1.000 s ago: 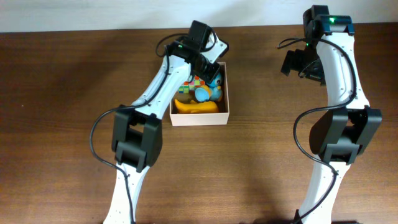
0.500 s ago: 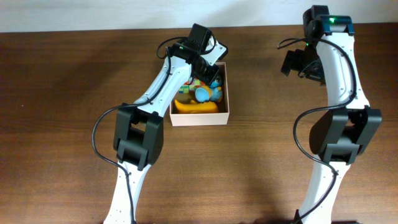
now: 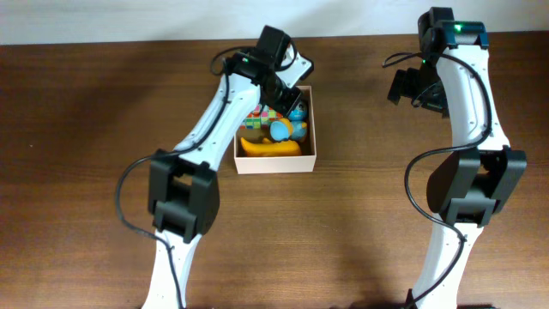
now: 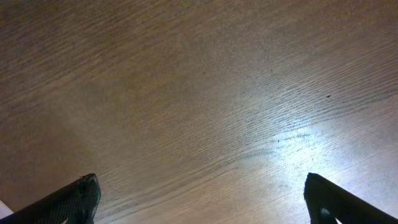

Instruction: Pack container

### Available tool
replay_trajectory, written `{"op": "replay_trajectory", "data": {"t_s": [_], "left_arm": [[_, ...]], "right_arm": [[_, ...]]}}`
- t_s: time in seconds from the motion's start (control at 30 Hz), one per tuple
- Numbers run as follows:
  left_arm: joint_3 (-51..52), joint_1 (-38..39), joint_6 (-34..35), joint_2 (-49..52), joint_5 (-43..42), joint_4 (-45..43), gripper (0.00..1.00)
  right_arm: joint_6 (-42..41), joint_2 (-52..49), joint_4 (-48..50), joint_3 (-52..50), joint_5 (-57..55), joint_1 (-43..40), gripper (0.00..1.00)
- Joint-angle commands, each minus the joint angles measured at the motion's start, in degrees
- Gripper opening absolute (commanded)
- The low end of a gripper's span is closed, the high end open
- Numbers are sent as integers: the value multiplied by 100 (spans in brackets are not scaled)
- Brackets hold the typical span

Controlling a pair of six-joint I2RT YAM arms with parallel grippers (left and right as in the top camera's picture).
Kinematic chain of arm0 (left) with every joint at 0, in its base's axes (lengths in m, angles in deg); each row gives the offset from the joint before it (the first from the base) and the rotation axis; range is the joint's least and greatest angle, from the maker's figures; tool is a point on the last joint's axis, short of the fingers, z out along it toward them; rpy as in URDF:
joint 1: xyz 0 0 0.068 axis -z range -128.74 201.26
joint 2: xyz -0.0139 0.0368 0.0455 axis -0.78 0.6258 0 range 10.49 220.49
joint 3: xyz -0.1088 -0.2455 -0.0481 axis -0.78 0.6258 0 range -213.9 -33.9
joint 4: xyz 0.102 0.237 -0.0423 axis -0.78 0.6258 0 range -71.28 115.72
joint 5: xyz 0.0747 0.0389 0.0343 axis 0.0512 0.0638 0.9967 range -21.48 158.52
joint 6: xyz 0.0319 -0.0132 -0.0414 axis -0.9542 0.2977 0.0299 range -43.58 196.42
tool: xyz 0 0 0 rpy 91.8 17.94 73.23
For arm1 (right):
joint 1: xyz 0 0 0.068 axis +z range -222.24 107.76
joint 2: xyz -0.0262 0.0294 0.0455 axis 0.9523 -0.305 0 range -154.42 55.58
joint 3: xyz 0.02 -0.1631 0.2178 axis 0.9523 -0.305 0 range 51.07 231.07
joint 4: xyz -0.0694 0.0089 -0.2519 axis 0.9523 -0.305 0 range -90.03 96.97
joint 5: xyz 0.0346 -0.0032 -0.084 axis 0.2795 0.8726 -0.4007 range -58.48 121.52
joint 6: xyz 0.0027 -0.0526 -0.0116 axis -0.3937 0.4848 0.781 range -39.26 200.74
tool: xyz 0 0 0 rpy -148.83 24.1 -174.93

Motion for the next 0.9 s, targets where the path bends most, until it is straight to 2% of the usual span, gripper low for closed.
{"op": "replay_trajectory", "data": {"t_s": [0.0, 0.1, 0.13, 0.2, 0.4, 0.57, 0.77, 0.8, 0.83, 0.87], "left_arm": [[-101, 11, -70, -774, 0, 136, 21], [-101, 9, -68, -1067, 70, 302, 33], [-101, 7, -68, -1202, 221, 417, 41], [-101, 7, 127, -1434, 772, 702, 51], [-101, -50, 579, -1950, 1657, 1443, 60], [-101, -210, 723, -2444, 1714, 2291, 66], [-101, -409, 728, -2813, 1711, 2894, 72], [-101, -439, 726, -2848, 1711, 2975, 76], [-101, -463, 723, -2861, 1711, 3038, 95], [-101, -474, 723, -2870, 1707, 3097, 99]], "right_arm": [[-50, 7, -2, -4, -7, -17, 99], [-50, 4, -2, -4, -9, -17, 99], [-50, 7, -2, -4, -7, -17, 99], [-50, 7, -2, -4, -9, -17, 99], [-50, 4, -2, -4, -7, -17, 99], [-50, 7, -2, -4, -7, -17, 99], [-50, 7, -2, -4, -7, -17, 99], [-50, 4, -2, -4, -9, -17, 99], [-50, 7, -2, -4, -7, -17, 99], [-50, 7, -2, -4, -7, -17, 99]]}}
